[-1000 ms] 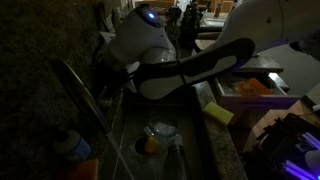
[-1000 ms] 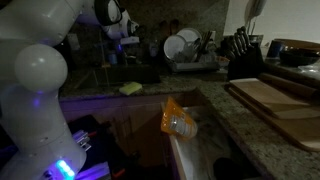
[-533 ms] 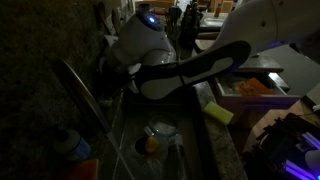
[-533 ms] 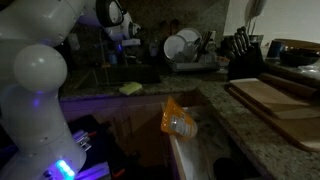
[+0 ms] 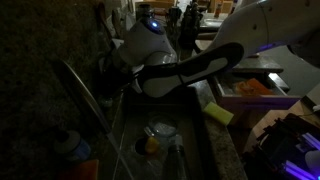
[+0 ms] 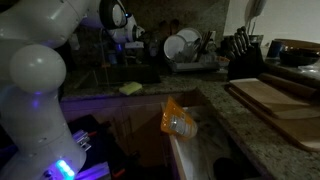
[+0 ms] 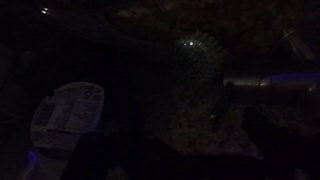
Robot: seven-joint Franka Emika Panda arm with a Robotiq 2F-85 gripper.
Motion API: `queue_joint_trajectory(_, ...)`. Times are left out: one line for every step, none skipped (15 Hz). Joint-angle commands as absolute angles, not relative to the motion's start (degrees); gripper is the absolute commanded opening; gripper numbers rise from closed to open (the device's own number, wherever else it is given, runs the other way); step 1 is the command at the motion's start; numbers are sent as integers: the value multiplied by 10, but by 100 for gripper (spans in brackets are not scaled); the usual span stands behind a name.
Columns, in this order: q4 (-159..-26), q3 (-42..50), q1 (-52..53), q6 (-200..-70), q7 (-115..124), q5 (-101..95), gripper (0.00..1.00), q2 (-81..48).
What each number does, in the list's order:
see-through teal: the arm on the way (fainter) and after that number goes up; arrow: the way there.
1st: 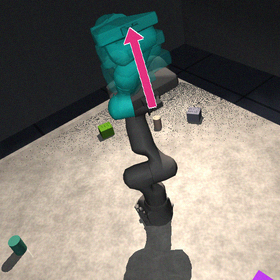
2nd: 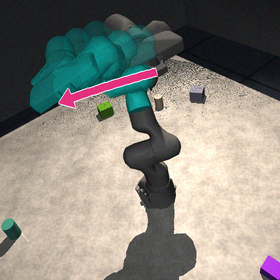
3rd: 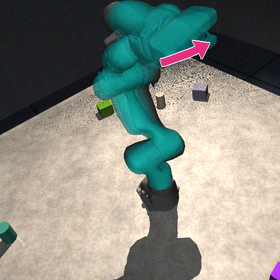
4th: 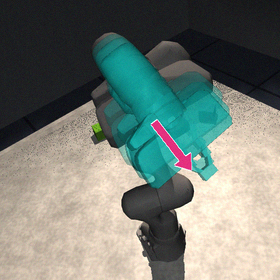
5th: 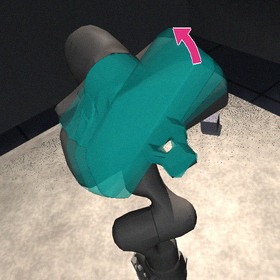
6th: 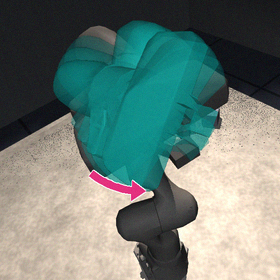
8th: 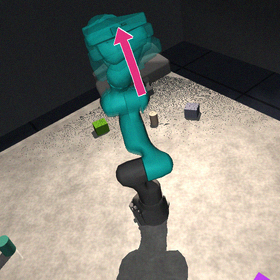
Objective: Close the tap
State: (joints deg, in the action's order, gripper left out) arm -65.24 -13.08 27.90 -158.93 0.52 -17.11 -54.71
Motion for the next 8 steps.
queue_joint_trajectory(-651,-223,233,-1628,-76,-135,100,-575)
queue_joint_trajectory(-647,-247,225,-1629,-97,-129,100,-585)
queue_joint_trajectory(-645,-280,212,-1626,-125,-119,100,-595)
queue_joint_trajectory(-643,-310,199,-1627,-154,-114,100,-604)
queue_joint_trajectory(-642,-334,189,-1623,-179,-111,100,-613)
queue_joint_trajectory(-642,-354,179,-1619,-200,-110,100,-618)
queue_joint_trajectory(-643,-370,169,-1617,-218,-110,100,-623)
queue_joint_trajectory(-642,-380,161,-1614,-225,-109,100,-626)
